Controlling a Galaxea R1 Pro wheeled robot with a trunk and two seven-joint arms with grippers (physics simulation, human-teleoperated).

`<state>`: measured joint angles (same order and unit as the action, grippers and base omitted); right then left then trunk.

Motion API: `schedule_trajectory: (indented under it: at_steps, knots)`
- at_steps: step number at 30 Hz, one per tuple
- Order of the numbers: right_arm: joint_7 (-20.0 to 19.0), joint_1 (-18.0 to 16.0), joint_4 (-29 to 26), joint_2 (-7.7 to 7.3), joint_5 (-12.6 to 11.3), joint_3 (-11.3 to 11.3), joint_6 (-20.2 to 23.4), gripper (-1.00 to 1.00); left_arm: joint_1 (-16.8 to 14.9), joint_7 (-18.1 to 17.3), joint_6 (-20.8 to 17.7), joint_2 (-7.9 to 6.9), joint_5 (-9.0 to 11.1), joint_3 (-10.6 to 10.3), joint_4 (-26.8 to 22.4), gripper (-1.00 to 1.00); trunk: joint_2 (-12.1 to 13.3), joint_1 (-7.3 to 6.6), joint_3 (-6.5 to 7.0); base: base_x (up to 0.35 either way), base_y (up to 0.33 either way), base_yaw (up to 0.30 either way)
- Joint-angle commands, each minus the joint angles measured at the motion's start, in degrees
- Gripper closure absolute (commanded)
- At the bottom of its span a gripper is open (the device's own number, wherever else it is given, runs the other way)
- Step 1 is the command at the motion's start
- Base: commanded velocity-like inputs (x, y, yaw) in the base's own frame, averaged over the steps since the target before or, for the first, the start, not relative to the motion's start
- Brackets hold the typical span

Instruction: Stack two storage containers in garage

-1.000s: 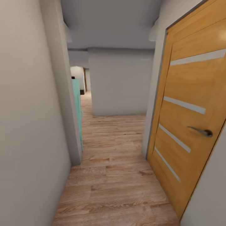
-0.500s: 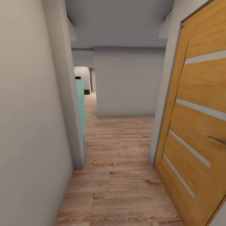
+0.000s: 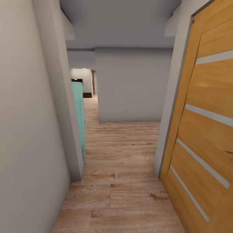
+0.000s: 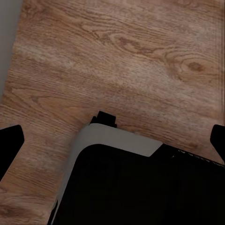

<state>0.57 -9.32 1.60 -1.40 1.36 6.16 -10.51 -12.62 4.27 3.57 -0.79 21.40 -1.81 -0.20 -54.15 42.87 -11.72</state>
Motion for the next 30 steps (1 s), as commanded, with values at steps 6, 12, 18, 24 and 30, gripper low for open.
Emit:
schedule_trajectory:
  at_steps: [6, 12, 18, 24, 30]
  knots:
    - [0.4, -0.1, 0.2, 0.0, 0.2, 0.3, -0.3, -1.0, 0.0, 0.1, 0.0, -0.02, 0.4, -0.2, 0.0, -1.0, 0.0, 0.04, -0.07, 0.319, -0.094, 0.0]
    - [0.5, -0.1, 0.2, 0.0, 0.2, 0.3, -0.4, -1.0, 0.0, 0.1, 0.0, -0.04, 0.4, -0.2, 0.0, -1.0, 0.0, 0.04, -0.07, 0.319, -0.094, 0.0]
    - [0.7, -0.1, 0.2, 0.0, 0.2, 0.3, -0.3, -1.0, 0.0, 0.1, -0.1, 0.0, 0.4, -0.2, 0.0, -1.0, 0.0, 0.04, -0.07, 0.319, -0.071, 0.0]
    - [0.7, -0.1, 0.2, 0.0, 0.2, 0.3, -0.3, -1.0, 0.0, 0.1, -0.9, -0.07, 0.4, -0.2, 0.0, -1.0, 0.0, 0.04, -0.07, 0.321, -0.009, 0.0]
    - [0.7, -0.1, 0.2, 0.0, 0.2, 0.3, -0.3, -1.0, 0.0, 0.1, -1.2, -0.08, 0.5, -0.2, 0.0, -1.0, 0.0, 0.04, -0.07, 0.324, -0.001, 0.0]
